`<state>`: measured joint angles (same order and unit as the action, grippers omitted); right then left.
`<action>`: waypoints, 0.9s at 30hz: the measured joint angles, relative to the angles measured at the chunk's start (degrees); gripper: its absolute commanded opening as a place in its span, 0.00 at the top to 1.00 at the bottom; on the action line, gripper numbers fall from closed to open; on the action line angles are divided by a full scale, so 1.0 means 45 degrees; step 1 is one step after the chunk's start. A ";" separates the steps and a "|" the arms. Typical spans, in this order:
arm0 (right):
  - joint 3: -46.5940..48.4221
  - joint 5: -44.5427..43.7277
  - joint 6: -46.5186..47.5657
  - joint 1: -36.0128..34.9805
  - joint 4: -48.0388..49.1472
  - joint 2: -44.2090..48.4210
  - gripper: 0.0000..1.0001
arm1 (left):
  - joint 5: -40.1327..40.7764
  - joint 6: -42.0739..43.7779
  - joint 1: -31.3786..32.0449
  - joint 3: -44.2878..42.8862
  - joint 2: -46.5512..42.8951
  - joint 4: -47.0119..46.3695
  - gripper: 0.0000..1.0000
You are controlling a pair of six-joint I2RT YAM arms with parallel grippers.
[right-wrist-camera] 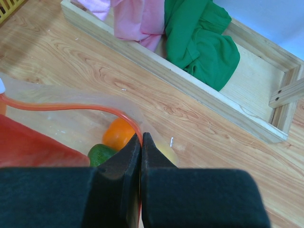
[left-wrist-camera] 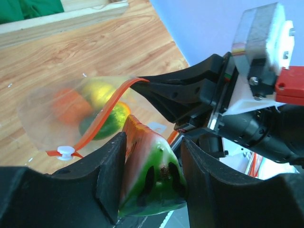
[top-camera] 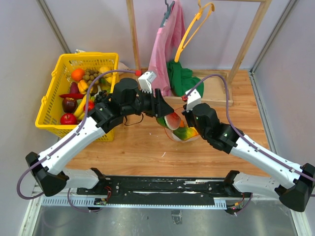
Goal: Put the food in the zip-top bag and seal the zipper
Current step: Place the fake fruit in the zipper food storage bag.
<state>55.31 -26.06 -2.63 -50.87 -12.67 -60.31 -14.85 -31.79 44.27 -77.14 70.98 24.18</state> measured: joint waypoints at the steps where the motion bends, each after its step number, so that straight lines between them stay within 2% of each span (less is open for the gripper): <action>1: 0.0000 0.0005 -0.0010 0.0000 0.0000 0.0000 0.99 | 0.0107 -0.0015 0.0049 0.0005 0.0083 0.0005 1.00; 7: 0.0000 0.0019 -0.0039 0.0000 0.0078 0.0000 0.99 | 0.1433 -0.0287 0.0457 0.0005 0.0481 0.0214 1.00; 14: 0.0000 0.0321 -0.0112 0.0000 0.0107 0.0000 0.99 | 0.4609 -0.0622 0.1831 -0.0680 0.1681 0.1311 1.00; 20: 0.0000 0.0821 -0.0321 0.0000 0.0151 0.0000 0.99 | 0.7417 -0.1404 0.2477 -0.0869 0.2244 0.1923 1.00; 24: 0.0000 0.1137 -0.0525 0.0000 0.0194 0.0000 0.99 | 0.9107 -0.1870 0.3002 -0.0850 0.2443 0.1904 1.00; 27: 0.0000 0.1365 -0.0719 0.0000 0.0219 0.0000 0.99 | 0.9947 -0.2127 0.3220 -0.0418 0.2390 0.1156 1.00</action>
<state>55.31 -19.92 -5.87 -50.87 -11.68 -60.31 29.91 -41.36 58.76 -79.02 81.73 29.39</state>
